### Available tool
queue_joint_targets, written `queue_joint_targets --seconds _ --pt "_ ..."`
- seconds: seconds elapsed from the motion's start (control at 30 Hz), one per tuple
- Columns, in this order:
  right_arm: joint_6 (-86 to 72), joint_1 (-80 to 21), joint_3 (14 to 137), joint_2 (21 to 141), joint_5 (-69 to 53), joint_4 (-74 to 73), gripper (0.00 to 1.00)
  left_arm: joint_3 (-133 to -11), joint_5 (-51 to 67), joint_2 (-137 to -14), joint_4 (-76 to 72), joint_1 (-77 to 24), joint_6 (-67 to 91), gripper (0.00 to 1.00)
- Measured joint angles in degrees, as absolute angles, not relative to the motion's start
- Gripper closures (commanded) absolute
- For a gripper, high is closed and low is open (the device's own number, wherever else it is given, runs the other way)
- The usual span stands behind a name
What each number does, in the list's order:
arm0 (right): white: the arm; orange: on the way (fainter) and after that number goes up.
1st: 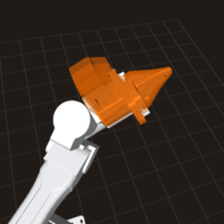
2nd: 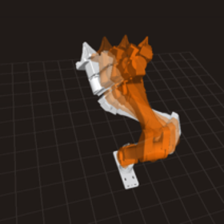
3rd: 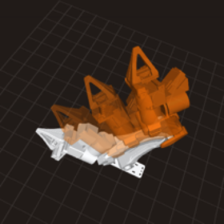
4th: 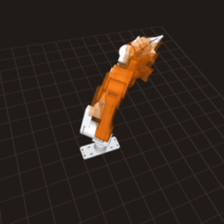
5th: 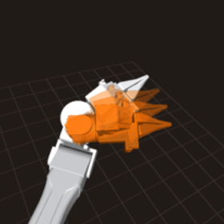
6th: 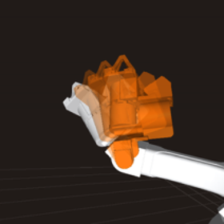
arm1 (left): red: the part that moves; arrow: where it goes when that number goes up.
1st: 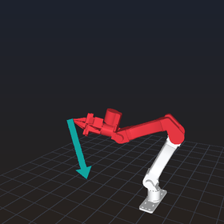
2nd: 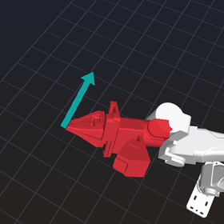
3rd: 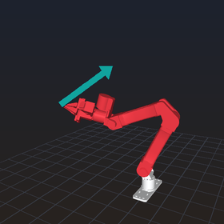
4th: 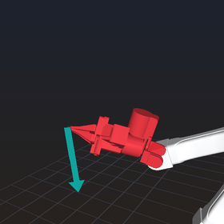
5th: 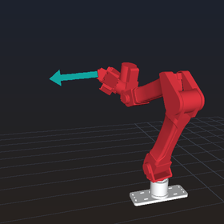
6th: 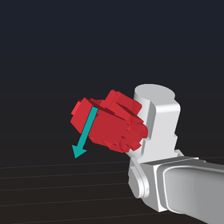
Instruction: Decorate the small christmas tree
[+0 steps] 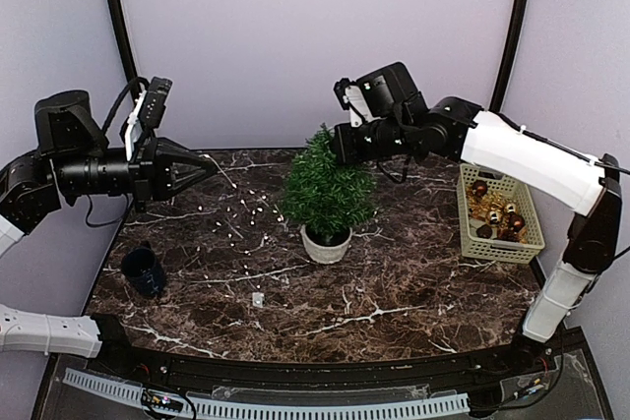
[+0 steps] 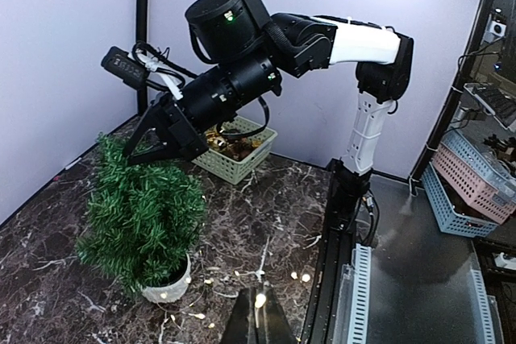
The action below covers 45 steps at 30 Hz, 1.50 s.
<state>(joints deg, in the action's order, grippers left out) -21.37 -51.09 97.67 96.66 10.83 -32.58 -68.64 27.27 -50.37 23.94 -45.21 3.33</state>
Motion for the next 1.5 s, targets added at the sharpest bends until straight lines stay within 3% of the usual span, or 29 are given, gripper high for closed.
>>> queue_joint_targets --seconds 0.4,0.53,0.73,0.9,1.0,1.23,1.5 --pt "-22.63 -53.19 93.47 96.66 11.66 -30.24 1.00 -68.10 35.14 -49.52 23.92 -45.21 5.13 1.00" --pt "-22.87 -53.30 93.17 96.66 11.73 -29.52 0.84 -67.20 36.16 -49.43 23.68 -45.21 5.39 1.00" --pt "-23.05 -53.58 92.97 96.49 12.05 -28.53 0.44 -66.24 37.58 -49.54 23.42 -45.21 5.82 1.00" --pt "-22.83 -53.63 92.97 94.78 13.23 -29.15 0.21 -66.22 39.38 -49.93 22.13 -45.21 6.61 1.00" --pt "-22.74 -53.63 92.90 91.90 14.02 -29.85 0.14 -66.22 39.88 -50.22 21.56 -45.21 6.90 1.00" --pt "-21.89 -53.63 87.53 80.79 11.31 -26.59 0.08 -66.19 38.00 -50.92 19.53 -45.21 8.69 1.00" --pt "-21.06 -55.29 71.81 72.20 -10.55 -11.62 0.06 -65.67 35.35 -51.31 15.81 -45.21 11.97 1.00"
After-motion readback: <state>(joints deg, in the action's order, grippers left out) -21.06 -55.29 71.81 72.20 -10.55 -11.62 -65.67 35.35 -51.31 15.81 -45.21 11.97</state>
